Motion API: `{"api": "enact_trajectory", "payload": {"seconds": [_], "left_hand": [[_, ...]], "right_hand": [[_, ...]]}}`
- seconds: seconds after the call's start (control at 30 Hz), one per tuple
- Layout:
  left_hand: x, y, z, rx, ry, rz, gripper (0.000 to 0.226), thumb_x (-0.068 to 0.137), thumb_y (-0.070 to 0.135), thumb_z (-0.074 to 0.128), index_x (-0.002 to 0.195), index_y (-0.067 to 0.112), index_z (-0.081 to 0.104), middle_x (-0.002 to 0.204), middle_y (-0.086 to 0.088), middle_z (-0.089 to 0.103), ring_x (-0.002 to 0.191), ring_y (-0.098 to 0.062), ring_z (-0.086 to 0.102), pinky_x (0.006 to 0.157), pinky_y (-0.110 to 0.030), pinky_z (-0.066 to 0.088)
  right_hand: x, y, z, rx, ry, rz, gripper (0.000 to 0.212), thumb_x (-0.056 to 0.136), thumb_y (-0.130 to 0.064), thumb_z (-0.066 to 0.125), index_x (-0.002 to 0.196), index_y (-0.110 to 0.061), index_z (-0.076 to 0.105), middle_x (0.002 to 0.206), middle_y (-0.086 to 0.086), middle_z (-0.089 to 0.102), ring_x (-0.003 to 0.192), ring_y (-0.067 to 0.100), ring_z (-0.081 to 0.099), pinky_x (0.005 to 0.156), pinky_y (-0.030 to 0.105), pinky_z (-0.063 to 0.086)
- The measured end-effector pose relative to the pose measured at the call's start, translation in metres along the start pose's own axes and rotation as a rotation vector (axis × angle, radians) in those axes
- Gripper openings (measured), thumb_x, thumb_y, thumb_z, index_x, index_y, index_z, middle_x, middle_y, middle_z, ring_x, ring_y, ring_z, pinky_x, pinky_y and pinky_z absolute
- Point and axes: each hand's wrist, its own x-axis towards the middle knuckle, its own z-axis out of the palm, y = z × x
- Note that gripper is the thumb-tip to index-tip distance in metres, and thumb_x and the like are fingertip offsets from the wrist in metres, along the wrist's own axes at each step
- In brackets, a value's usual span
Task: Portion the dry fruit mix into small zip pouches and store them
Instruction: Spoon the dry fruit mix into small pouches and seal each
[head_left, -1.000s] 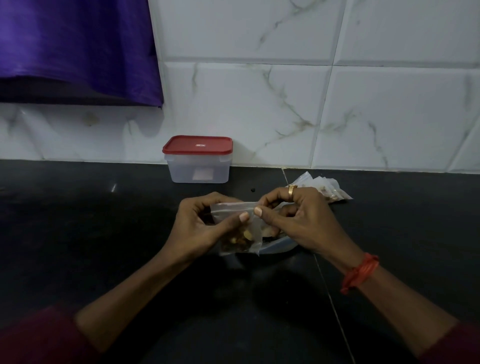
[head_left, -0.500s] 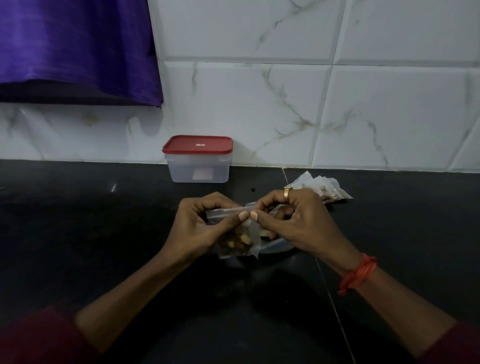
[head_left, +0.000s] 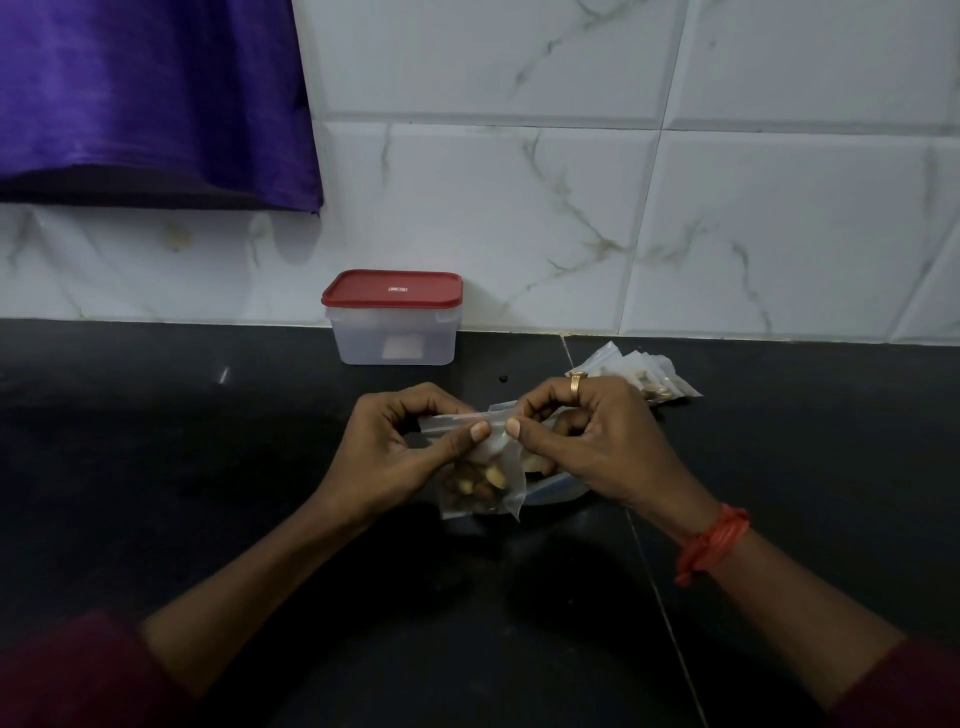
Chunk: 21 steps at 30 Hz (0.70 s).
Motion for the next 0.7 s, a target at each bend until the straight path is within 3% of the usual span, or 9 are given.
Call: {"api": "enact_trajectory", "payload": {"seconds": [0.1,0.47,0.7], "left_hand": [[0.002,0.001,-0.001,0.037,0.015,0.003,0.022,0.079,0.028,0.075,0.087,0.008,0.074,0.090,-0.006,0.073,0.083,-0.020,0.071,0.072,-0.031,0.060],[0.003,0.000,-0.005,0.013,0.031,-0.032,0.019,0.077,0.021,0.075,0.084,0.004,0.074,0.088,-0.003,0.074,0.083,-0.019,0.072,0.072,-0.028,0.060],[0.005,0.001,-0.008,-0.087,0.034,-0.078,0.015,0.075,0.015,0.075,0.080,0.001,0.073,0.085,-0.007,0.076,0.083,-0.018,0.074,0.073,-0.022,0.058]], "right_hand": [[0.001,0.001,-0.002,-0.001,0.010,-0.006,0.007,0.084,-0.022,0.079,0.083,-0.017,0.074,0.071,-0.003,0.074,0.057,0.030,0.071,0.059,0.053,0.060],[0.002,0.001,-0.009,0.048,0.010,0.026,0.006,0.084,-0.021,0.078,0.084,-0.018,0.073,0.071,-0.004,0.073,0.054,0.024,0.071,0.058,0.040,0.060],[0.003,0.002,-0.013,0.075,0.034,0.038,0.022,0.077,-0.034,0.076,0.087,-0.015,0.074,0.080,0.003,0.074,0.052,0.020,0.069,0.054,0.025,0.055]]}}
